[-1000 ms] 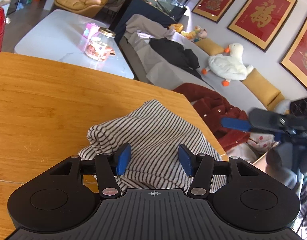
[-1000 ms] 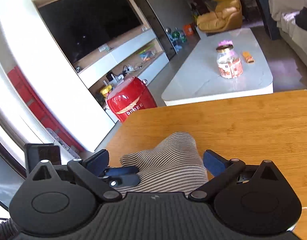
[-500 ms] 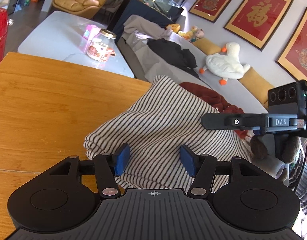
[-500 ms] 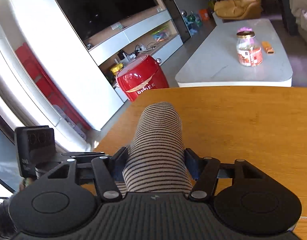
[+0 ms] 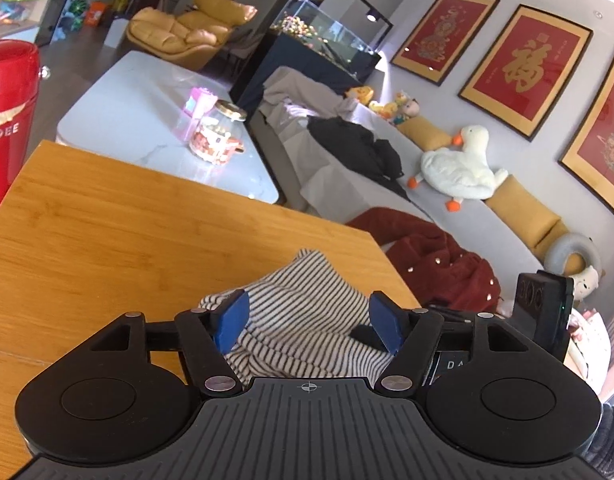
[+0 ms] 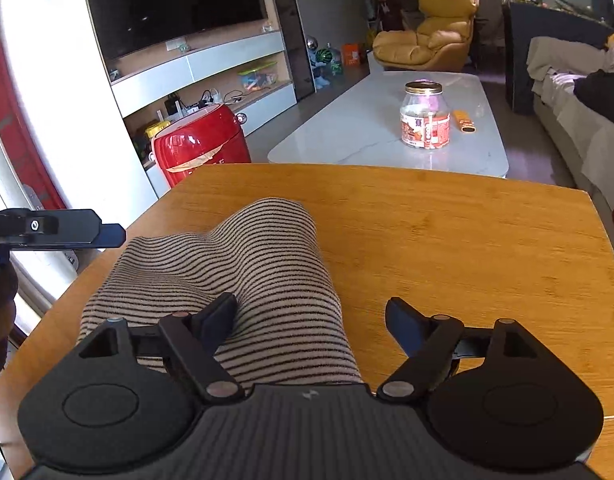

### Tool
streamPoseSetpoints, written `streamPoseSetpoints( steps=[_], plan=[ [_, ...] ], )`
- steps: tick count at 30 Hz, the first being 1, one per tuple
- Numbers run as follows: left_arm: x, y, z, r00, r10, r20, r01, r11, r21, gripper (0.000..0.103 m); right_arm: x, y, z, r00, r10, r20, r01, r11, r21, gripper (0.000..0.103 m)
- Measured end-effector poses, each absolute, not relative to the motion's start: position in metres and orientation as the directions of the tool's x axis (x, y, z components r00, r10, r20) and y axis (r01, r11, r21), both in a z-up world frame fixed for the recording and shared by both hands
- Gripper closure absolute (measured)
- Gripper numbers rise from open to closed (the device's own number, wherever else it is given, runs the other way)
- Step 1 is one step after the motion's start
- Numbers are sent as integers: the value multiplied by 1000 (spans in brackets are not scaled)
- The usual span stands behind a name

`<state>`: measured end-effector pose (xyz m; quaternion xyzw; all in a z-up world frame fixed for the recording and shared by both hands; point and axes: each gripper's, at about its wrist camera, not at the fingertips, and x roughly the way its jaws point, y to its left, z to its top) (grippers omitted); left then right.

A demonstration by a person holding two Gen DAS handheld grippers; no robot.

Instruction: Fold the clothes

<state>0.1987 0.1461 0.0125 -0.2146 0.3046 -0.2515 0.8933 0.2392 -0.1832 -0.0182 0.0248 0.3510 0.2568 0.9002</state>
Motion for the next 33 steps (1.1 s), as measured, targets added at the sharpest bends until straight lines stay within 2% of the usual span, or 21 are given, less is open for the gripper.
streamPoseSetpoints(
  steps=[3,6,10,14,17,18,20,24,28,31,33],
  plan=[
    [212,137,-2,655,-568,-499,289,798,-529,32,230,-190,-7,643,489,-590,-438,866,242,20],
    [214,137,-8,651,-562,-510,281,802,-527,32,203,-184,9,649,522,-554,-518,836,181,20],
    [217,137,-16,646,-555,-524,270,808,-523,32,165,-159,-2,604,543,-584,-624,778,78,19],
    [214,134,-18,640,-556,-530,264,807,-528,30,131,-133,-23,698,466,-544,-626,766,-147,17],
    [204,128,-17,623,-566,-540,264,802,-536,28,133,-136,-17,691,461,-556,-616,779,-120,16],
    [200,126,-17,617,-569,-544,264,800,-538,21,134,-140,-14,684,466,-561,-617,780,-105,16],
    [194,122,-17,605,-576,-550,264,797,-543,16,138,-150,-7,669,476,-571,-619,782,-74,16],
    [180,114,-16,581,-588,-562,264,790,-553,15,147,-172,2,649,489,-582,-604,797,-4,11],
    [167,105,-16,557,-600,-574,263,783,-563,16,160,-195,6,664,489,-566,-557,828,62,11],
    [157,99,-15,539,-609,-582,263,778,-570,27,175,-212,5,669,480,-567,-496,857,140,11],
    [152,93,-11,550,-592,-589,286,796,-534,39,186,-222,-4,669,451,-591,-431,883,186,11]
  ],
)
